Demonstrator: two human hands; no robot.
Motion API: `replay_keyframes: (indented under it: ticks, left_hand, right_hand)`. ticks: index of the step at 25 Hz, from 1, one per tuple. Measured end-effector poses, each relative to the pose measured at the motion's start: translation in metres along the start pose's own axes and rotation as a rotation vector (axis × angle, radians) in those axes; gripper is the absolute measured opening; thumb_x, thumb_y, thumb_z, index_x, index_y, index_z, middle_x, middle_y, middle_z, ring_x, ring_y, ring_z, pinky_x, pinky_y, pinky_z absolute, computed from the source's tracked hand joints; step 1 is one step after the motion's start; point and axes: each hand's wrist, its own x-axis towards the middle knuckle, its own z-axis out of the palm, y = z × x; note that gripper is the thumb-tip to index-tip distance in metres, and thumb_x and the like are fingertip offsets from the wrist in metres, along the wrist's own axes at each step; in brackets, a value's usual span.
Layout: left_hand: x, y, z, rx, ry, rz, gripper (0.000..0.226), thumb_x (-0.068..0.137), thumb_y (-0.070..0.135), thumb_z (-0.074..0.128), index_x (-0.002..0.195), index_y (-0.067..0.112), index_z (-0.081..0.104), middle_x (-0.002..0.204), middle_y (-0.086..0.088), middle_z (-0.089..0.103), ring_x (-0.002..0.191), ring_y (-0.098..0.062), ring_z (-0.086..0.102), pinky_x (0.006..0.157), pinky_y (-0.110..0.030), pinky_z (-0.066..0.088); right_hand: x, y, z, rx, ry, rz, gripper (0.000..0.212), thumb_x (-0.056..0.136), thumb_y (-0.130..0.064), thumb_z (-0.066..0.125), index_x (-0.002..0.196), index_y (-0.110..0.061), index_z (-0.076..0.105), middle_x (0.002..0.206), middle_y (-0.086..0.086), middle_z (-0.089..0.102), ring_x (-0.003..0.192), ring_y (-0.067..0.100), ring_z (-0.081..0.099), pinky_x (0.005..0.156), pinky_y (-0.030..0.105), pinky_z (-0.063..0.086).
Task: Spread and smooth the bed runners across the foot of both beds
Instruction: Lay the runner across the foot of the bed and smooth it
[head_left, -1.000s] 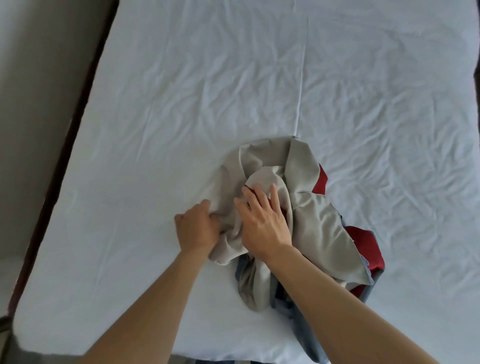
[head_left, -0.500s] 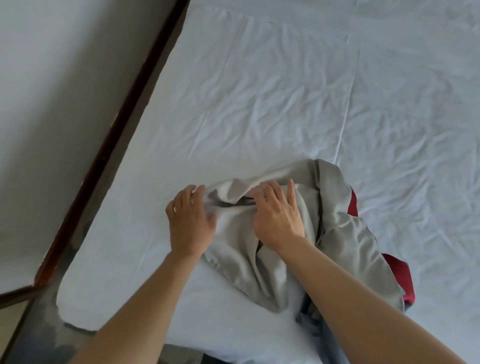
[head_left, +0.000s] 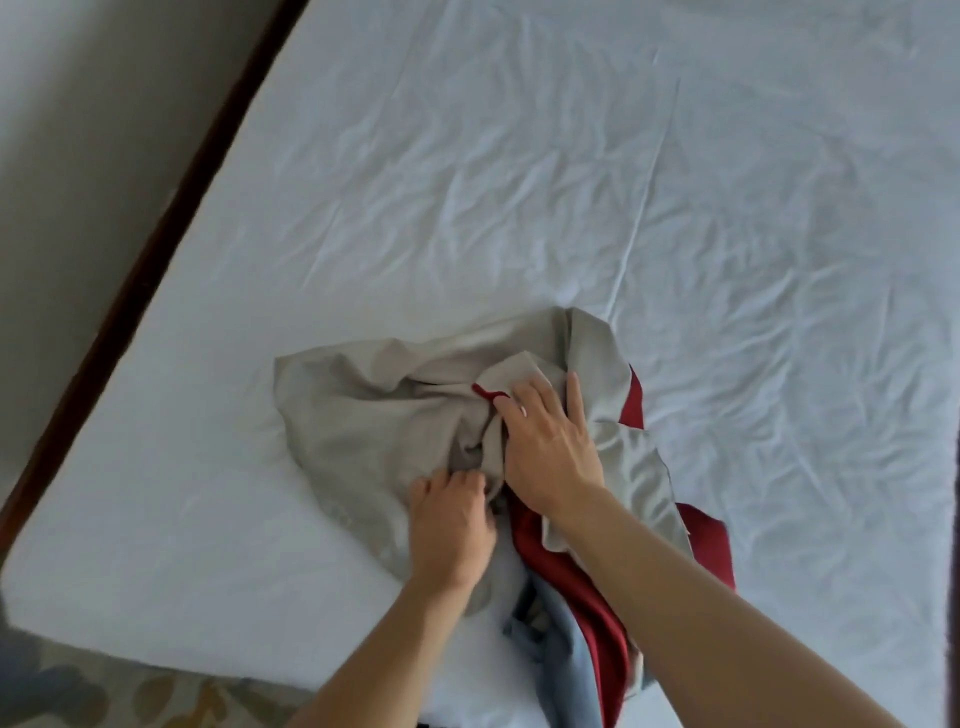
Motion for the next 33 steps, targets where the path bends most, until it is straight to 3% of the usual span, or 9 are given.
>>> replay_keyframes:
  ticks: [2,5,9,13,17,22,27,31,33]
  left_hand:
    - [0.020,-0.028,-0.013,0.107,0.074,-0.006,0.019,0.067,0.011,0.076,0.082,0.017,0.067,0.071,-0.006,0.064,0.071,-0.032,0.061,0.072,-0.041,0.039]
    - [0.058,-0.094,-0.073,0.296,0.132,-0.067,0.011,0.077,0.015,0.071,0.087,0.019,0.070,0.078,-0.008,0.070,0.078,-0.033,0.063,0.074,-0.041,0.036]
    - [0.113,-0.147,-0.156,0.496,0.155,0.113,0.007,0.085,0.021,0.065,0.078,0.023,0.066,0.073,0.000,0.066,0.073,-0.029,0.053,0.070,-0.039,0.029]
    - [0.141,-0.134,-0.156,0.585,-0.129,0.079,0.010,0.085,0.036,0.056,0.082,0.027,0.060,0.076,0.004,0.064,0.074,-0.022,0.054,0.079,-0.039,0.027]
    - [0.146,-0.141,-0.140,0.589,-0.395,0.060,0.012,0.078,0.019,0.053,0.071,0.026,0.046,0.064,0.005,0.049,0.058,-0.014,0.041,0.088,-0.038,0.026]
    - [0.181,-0.199,-0.188,0.669,-0.237,0.170,0.024,0.083,0.009,0.045,0.082,0.027,0.061,0.073,0.006,0.058,0.071,-0.018,0.049,0.083,-0.035,0.025]
    - [0.228,-0.246,-0.221,0.587,-0.144,0.178,0.025,0.087,0.012,0.046,0.088,0.029,0.064,0.084,0.006,0.063,0.084,-0.021,0.050,0.088,-0.037,0.029]
    - [0.217,-0.247,-0.189,0.454,-0.094,0.263,0.021,0.085,0.022,0.052,0.103,0.023,0.062,0.096,0.001,0.066,0.088,-0.024,0.058,0.087,-0.038,0.033]
    - [0.207,-0.269,-0.181,0.359,0.024,0.146,0.035,0.083,0.032,0.060,0.116,0.021,0.059,0.102,0.000,0.066,0.094,-0.026,0.060,0.089,-0.039,0.033]
  right_hand:
    - [0.001,0.007,0.000,0.035,-0.013,0.005,0.052,0.082,-0.013,0.052,0.134,-0.018,0.050,0.133,0.005,0.049,0.141,0.029,0.030,0.122,0.056,0.001]
    - [0.008,0.002,-0.006,0.054,-0.013,0.009,0.057,0.079,-0.014,0.061,0.135,-0.021,0.049,0.132,0.004,0.048,0.139,0.029,0.031,0.121,0.058,0.001]
    - [0.027,-0.034,-0.015,0.117,0.046,-0.007,0.056,0.084,-0.025,0.062,0.138,-0.022,0.046,0.131,0.003,0.050,0.137,0.028,0.034,0.121,0.058,0.000]
    - [0.056,-0.068,-0.018,0.155,0.069,0.037,0.051,0.076,-0.019,0.057,0.127,-0.017,0.048,0.117,0.004,0.055,0.122,0.030,0.045,0.121,0.059,0.004]
    - [0.073,-0.092,-0.007,0.121,-0.023,0.013,0.043,0.084,-0.023,0.054,0.127,-0.020,0.055,0.119,0.003,0.058,0.122,0.027,0.046,0.120,0.060,0.001]
    - [0.119,-0.135,-0.015,0.090,-0.037,0.076,0.018,0.086,-0.015,0.047,0.097,-0.016,0.061,0.090,0.002,0.064,0.104,0.029,0.056,0.120,0.059,-0.001]
    - [0.179,-0.169,-0.025,0.106,0.022,0.136,0.017,0.089,-0.009,0.042,0.091,-0.013,0.059,0.082,0.004,0.062,0.098,0.030,0.057,0.122,0.055,-0.003]
    - [0.202,-0.197,-0.018,0.159,0.068,0.126,0.048,0.088,-0.032,0.015,0.083,-0.013,0.059,0.073,0.003,0.059,0.086,0.028,0.056,0.122,0.055,0.007]
    - [0.210,-0.201,-0.016,0.148,0.061,0.149,0.051,0.087,-0.032,0.013,0.083,-0.012,0.060,0.073,0.004,0.060,0.085,0.026,0.055,0.122,0.053,0.009]
